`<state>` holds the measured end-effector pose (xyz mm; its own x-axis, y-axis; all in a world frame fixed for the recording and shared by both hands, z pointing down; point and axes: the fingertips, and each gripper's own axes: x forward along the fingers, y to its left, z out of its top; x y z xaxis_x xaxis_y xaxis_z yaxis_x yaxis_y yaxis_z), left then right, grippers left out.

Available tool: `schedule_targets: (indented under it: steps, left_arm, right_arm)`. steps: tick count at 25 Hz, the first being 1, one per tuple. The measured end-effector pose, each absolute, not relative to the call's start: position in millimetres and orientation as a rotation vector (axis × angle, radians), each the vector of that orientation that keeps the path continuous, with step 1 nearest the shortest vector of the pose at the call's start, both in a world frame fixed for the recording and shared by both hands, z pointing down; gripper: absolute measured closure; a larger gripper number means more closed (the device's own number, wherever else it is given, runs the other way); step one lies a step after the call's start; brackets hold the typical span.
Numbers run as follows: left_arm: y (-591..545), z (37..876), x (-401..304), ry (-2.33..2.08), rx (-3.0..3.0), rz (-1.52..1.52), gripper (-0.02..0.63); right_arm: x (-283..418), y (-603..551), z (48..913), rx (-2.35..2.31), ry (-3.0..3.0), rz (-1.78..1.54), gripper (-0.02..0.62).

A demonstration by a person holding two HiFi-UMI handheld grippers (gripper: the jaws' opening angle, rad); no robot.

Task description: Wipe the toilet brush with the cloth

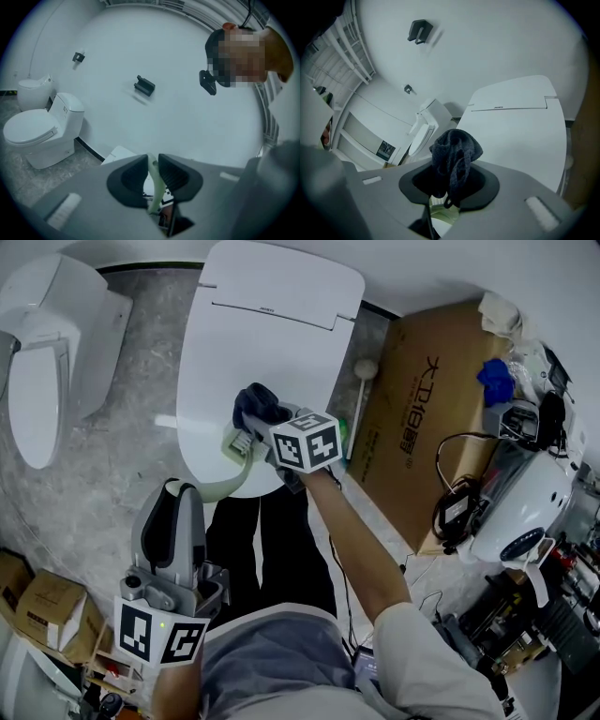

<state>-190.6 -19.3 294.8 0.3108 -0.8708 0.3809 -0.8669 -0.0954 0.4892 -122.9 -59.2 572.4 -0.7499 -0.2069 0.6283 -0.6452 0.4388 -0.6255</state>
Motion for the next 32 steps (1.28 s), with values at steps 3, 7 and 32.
schedule_targets:
  steps: [3,7,32]
  left_arm:
    - [-18.0,294.2,-192.8,-1.538,1.934,-0.014,0.606]
    - [-14.9,294.8,-195.9,-1.546,1.933,-0.011,0.606]
    - [-18.0,296.8,-193.5,-1.534,1.950,-0.027,0.606]
  right_arm:
    - [-124.4,-62.2,575.9,0.729,-2.221,1.296,0.487]
    - [-127.5,-63.3,586.1,0.734,-2.199,1.353,0.488]
    - [-123.7,-66.6,624.3,0.797,-2.103,1.575,0.486]
